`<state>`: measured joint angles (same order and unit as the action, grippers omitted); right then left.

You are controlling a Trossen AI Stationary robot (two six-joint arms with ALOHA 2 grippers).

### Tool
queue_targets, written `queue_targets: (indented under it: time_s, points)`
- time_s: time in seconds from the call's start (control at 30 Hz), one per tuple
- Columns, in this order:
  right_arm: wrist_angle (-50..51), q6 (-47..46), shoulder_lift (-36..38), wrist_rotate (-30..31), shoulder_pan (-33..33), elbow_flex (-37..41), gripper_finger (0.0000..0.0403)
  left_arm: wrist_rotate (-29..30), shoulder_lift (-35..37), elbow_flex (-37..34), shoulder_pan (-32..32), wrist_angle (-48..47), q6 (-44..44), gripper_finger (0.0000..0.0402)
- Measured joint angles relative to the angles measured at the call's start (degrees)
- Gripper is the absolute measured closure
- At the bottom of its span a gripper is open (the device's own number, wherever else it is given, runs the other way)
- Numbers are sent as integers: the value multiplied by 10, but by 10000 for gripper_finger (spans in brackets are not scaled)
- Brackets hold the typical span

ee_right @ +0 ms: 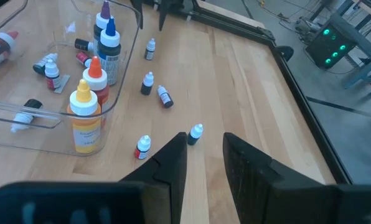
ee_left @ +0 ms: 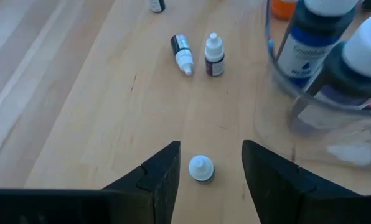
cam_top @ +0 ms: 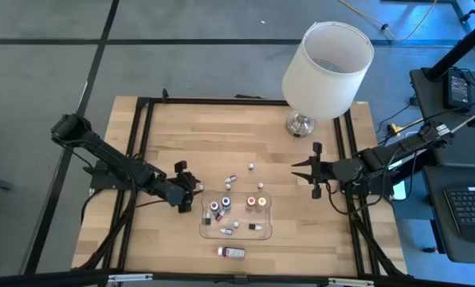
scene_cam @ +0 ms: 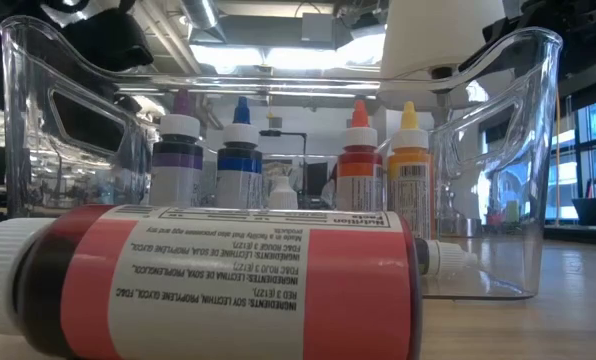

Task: Pick & Place food coloring
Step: Put the small green food coloring bottle into the container

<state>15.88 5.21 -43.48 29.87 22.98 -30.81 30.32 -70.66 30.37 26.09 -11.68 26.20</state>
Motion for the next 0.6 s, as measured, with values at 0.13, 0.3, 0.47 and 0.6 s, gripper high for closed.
queue_targets:
  time_s: [0.13,0.3,0.47,0.6]
  points:
    - [0,0,0,0,0,0,296,5,-17,0,0,0,0,236]
    - [0,0,0,0,0,0,296,5,-26,0,0,4,2,237]
    - [0,0,0,0,0,0,296,13,-43,0,0,8,20,237]
    - [0,0,0,0,0,0,296,17,-61,0,0,9,42,237]
